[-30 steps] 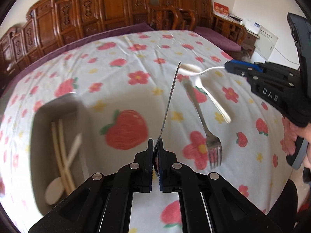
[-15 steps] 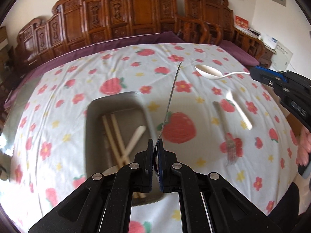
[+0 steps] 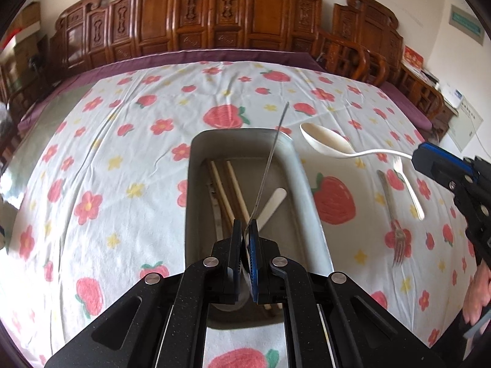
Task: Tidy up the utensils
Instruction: 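Carry the metal spoon into the tin tray with left tool while right carries white spoon, then open both tools over the tin tray, releasing the spoons, and withdraw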
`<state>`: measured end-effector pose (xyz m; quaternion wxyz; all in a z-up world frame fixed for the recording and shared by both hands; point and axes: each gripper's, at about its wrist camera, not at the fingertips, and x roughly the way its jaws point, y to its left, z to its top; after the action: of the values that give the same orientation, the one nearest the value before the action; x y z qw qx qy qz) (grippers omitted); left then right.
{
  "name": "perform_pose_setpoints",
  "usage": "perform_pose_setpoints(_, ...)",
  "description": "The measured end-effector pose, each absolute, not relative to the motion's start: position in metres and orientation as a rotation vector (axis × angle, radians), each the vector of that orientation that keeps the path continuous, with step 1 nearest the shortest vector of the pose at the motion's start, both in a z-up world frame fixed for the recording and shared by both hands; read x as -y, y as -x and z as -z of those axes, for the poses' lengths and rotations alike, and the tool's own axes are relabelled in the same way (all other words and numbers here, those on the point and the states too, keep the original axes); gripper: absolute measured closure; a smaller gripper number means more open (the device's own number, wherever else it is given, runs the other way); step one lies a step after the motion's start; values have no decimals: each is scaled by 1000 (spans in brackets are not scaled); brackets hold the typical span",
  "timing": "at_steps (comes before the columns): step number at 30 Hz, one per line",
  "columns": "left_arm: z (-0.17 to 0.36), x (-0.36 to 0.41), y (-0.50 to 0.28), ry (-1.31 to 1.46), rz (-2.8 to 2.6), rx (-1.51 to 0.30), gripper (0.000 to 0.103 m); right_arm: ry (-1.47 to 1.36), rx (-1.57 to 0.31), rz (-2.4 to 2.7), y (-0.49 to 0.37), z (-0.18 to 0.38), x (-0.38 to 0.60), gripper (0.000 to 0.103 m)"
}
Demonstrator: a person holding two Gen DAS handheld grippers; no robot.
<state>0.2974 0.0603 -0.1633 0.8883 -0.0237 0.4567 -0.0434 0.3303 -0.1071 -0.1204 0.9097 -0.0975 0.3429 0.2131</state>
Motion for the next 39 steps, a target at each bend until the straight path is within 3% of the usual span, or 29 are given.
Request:
perform_pose_setpoints(16,134,-111,-291,74,19,-804,91,220,-728,-484,-334,138,44,90)
perform_pose_setpoints(35,131,-152,-292,109,-46,-791,90,225,-795,-464,-350,172,10,89)
perform_pose_setpoints(39,133,-150,-292,101,-43,-794,90,178,-830,-497,-351,175,13,82)
